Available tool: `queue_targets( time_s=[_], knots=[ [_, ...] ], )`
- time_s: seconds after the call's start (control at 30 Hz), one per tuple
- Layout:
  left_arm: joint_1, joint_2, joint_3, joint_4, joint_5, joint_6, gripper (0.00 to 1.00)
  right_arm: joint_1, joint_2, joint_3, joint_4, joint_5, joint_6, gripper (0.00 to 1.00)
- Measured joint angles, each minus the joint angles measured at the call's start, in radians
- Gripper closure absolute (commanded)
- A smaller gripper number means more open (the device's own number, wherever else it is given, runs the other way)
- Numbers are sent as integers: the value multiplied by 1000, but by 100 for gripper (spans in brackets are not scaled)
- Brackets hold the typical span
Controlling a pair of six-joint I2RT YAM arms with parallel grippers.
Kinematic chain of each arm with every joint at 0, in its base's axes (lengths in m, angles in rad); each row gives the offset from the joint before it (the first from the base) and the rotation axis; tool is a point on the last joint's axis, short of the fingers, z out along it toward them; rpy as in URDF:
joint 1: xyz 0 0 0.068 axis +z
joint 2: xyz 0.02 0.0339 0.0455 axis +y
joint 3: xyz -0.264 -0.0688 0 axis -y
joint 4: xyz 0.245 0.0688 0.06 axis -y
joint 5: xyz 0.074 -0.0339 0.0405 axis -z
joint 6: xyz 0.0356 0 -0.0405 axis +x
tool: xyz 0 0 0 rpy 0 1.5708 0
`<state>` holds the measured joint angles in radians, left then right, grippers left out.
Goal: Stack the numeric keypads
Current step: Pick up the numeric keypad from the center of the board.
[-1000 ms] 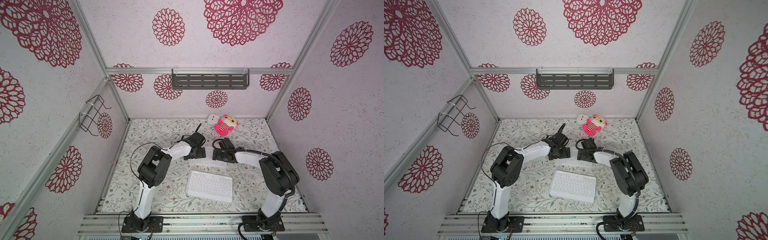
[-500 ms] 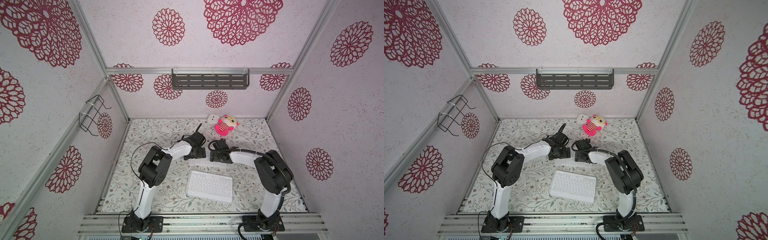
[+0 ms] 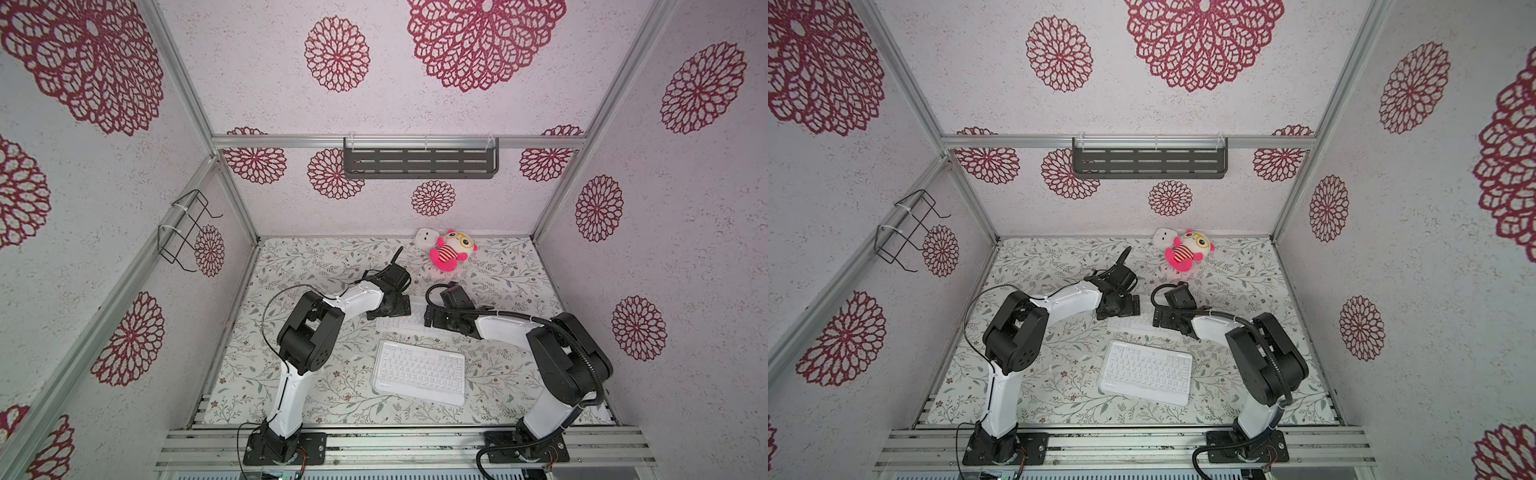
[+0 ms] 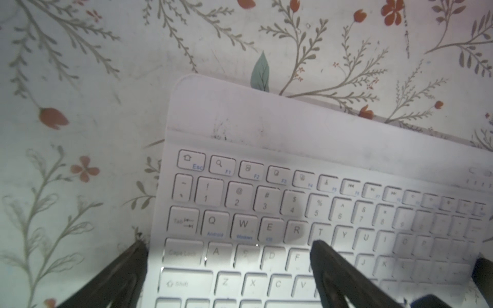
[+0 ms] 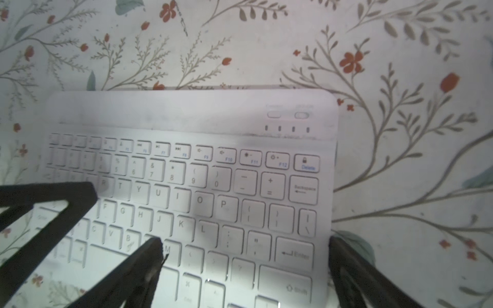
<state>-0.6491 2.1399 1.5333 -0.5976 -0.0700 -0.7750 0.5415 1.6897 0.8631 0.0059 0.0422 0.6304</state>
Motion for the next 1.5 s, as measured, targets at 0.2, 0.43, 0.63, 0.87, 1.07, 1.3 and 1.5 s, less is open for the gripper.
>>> queue_targets(
  time_s=[0.2, 0.43, 0.63, 0.87, 1.07, 1.3, 1.5],
  knots=[
    [2, 0, -2, 1, -3, 0, 2, -24, -31, -71, 114, -53, 47, 2],
    [4, -3, -10, 5, -15, -4, 2, -74, -30, -152, 338, -119, 145, 2],
    [5, -4, -11, 6, -16, -4, 2, -103, -18, -198, 476, -156, 219, 1],
    [8, -5, -14, 7, -22, -7, 2, -129, -6, -229, 598, -195, 284, 2],
    [16, -8, -20, 9, -23, -11, 2, -145, -6, -235, 711, -220, 319, 2],
    [25, -18, -35, 27, -8, -29, 2, -173, 13, -260, 844, -268, 358, 4],
    [34, -31, -57, 53, 10, -37, 2, -211, 40, -269, 940, -347, 378, 8]
  ],
)
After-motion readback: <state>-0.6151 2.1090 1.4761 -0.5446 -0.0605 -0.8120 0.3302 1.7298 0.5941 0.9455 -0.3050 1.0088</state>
